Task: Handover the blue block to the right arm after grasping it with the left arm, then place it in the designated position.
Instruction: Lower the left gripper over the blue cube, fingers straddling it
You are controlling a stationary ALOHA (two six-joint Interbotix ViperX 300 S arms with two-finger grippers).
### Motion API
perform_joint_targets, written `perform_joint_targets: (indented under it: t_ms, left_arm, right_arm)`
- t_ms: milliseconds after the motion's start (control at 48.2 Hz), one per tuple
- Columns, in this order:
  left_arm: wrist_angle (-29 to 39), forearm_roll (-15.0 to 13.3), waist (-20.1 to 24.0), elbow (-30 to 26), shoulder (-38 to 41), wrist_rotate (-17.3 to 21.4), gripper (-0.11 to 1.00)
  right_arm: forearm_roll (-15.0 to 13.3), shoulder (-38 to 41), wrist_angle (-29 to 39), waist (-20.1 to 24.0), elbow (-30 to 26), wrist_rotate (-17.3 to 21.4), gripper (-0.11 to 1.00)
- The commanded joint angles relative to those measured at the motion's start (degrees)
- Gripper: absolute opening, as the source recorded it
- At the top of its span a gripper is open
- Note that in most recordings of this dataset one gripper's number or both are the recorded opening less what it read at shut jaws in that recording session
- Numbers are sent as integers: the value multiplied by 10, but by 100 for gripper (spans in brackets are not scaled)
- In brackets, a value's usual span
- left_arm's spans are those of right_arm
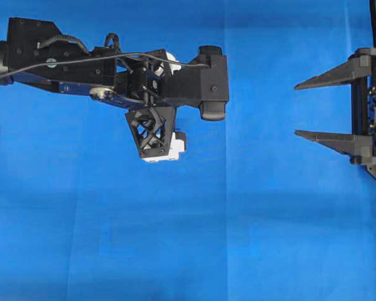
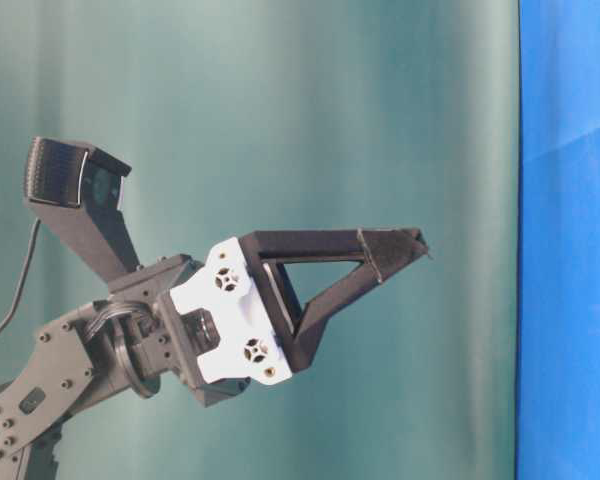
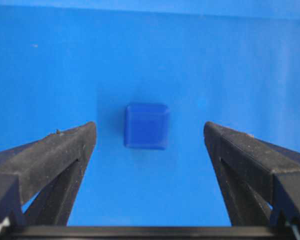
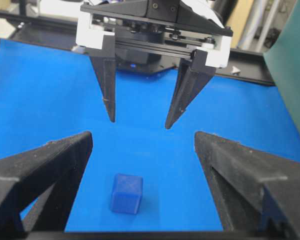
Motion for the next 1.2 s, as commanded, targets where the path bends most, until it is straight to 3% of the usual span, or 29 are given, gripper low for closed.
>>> perform_joint_targets:
  t_ms: [0, 872, 1183]
  left_arm:
    - [-1, 2, -1, -14, -9, -1, 91]
    - [-3, 2, -1, -9, -8, -6, 91]
    - [-49, 2, -1, 25, -4, 0, 91]
  right_arm:
    - [0, 4, -3, 0, -9, 1, 95]
    - [-1, 4, -3, -1, -9, 1, 95]
    - [0, 5, -1, -1, -9, 1, 95]
